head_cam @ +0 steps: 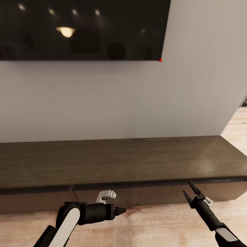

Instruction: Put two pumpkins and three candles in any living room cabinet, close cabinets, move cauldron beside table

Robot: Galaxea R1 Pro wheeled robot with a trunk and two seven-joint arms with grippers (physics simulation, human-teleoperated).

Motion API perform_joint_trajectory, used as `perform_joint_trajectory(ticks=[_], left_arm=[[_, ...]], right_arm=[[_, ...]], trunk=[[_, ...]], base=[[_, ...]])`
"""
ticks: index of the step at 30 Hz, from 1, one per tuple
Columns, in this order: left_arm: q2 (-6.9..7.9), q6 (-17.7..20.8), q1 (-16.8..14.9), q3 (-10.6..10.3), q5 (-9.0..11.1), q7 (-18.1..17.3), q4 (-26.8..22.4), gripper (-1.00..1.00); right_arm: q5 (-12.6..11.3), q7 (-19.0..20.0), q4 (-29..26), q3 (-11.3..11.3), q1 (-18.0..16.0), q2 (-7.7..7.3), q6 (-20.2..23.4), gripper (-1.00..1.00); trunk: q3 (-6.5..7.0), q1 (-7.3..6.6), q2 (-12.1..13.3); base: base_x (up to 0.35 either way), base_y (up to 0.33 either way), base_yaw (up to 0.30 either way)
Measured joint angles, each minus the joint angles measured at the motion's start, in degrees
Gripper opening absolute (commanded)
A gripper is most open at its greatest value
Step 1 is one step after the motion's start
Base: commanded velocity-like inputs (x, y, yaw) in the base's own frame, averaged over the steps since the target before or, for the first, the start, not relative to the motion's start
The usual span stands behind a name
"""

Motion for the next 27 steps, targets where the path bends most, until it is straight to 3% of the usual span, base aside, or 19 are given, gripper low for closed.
perform_joint_trajectory(ticks=[27], left_arm=[[0.00,0.00,0.00,0.00,-0.03,0.00,0.00,1.00]], right_arm=[[-0.14,-0.21,0.00,0.04,0.00,0.05,-0.72,1.00]], trunk=[[0.00,0.01,0.00]], base=[[0.005,0.000,0.000]])
